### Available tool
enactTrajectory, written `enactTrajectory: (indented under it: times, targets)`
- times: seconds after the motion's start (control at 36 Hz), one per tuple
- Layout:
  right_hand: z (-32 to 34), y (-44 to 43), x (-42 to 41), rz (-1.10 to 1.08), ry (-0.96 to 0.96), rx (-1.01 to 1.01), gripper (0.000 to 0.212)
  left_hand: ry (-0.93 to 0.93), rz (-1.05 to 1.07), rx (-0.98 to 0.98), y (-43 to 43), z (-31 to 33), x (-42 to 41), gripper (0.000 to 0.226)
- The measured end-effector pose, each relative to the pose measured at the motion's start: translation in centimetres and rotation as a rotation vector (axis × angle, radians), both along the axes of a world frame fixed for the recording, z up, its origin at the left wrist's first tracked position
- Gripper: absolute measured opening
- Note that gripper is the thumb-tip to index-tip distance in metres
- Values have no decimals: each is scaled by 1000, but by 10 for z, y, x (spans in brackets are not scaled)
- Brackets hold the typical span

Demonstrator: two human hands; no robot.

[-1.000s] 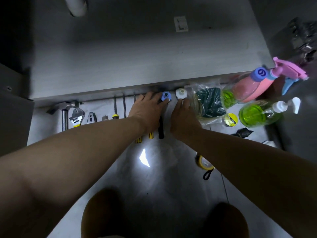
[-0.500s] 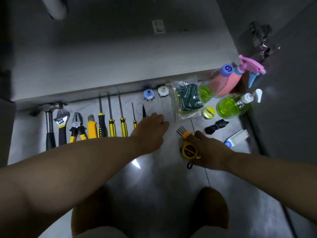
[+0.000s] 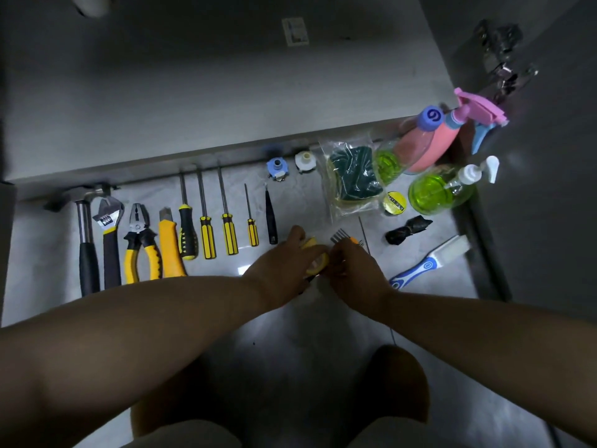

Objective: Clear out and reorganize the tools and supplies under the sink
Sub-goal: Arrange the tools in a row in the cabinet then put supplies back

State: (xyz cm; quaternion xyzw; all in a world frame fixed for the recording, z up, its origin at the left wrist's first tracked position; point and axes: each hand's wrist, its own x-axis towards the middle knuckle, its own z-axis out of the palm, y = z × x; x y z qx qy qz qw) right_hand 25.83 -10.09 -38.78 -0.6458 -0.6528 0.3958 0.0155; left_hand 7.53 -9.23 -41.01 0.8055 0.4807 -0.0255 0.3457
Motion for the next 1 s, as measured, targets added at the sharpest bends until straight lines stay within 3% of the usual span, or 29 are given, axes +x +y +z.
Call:
enactTrajectory:
  times: [0.08, 0.22, 0.42, 0.64, 0.75, 0.81, 1.0]
  targets:
    - [7, -1, 4, 87, -128, 45, 36, 37, -45, 110, 4, 3, -1, 67]
    - [11, -7, 11, 254, -336, 51, 57, 147, -259, 221, 4, 8, 4, 78]
    - [9, -15, 4, 338, -448, 31, 69, 288, -328, 285, 1, 2, -7, 84]
    - [0, -7, -15, 288, -325, -29, 82, 439, -243, 314, 20, 3, -19, 90]
    - [-4, 1, -23, 325, -190, 56, 60, 450, -178, 315, 28, 6, -21, 84]
    - [-7, 3, -25, 340, -174, 71, 60, 474, -167, 312, 30, 7, -22, 84]
    - [-3, -9, -24, 307, -289, 112, 75, 501, -103, 319, 30, 8, -25, 77]
